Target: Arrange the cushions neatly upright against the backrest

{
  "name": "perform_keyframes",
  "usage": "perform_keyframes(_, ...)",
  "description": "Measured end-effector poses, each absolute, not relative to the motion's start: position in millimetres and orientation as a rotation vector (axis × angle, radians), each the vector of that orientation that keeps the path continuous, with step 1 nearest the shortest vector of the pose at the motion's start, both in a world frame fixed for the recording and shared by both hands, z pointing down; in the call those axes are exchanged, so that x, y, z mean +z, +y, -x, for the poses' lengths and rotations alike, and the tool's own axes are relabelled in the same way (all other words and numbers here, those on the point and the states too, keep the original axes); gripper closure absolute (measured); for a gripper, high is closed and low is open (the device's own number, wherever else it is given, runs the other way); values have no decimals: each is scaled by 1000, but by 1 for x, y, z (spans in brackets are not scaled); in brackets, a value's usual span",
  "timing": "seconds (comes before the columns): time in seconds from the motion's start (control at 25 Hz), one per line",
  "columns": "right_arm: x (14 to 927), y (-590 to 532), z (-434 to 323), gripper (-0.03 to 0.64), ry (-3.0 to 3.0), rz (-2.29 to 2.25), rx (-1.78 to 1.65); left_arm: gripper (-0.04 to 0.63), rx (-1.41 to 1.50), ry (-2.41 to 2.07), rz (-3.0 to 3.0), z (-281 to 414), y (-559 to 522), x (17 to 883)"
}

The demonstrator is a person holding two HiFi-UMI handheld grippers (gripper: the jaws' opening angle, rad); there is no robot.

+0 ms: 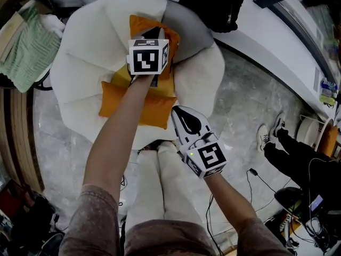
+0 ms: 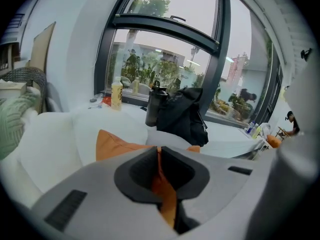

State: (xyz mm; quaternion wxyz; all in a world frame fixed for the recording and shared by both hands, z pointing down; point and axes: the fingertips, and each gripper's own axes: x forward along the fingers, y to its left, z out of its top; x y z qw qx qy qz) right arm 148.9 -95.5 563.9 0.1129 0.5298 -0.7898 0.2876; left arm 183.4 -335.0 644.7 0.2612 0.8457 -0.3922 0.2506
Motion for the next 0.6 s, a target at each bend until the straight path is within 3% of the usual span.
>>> perform_keyframes(0.12, 567, -94, -149, 597, -2308, -1554, 852, 552, 626, -1051, -2345, -192, -340, 640)
perform_keyframes(0.2, 569, -92, -149, 597, -2302, -1554, 861, 456, 592, -1042, -2379, -196, -341, 638)
perform_keyframes(0.24, 570, -91, -149, 597, -2298, -1554, 866, 439, 586, -1038, -2384, -197, -341, 638)
perform_keyframes(0.6, 572, -83, -153, 597, -2275, -1555, 885, 376, 592, -1049, -2361, -188, -344, 632)
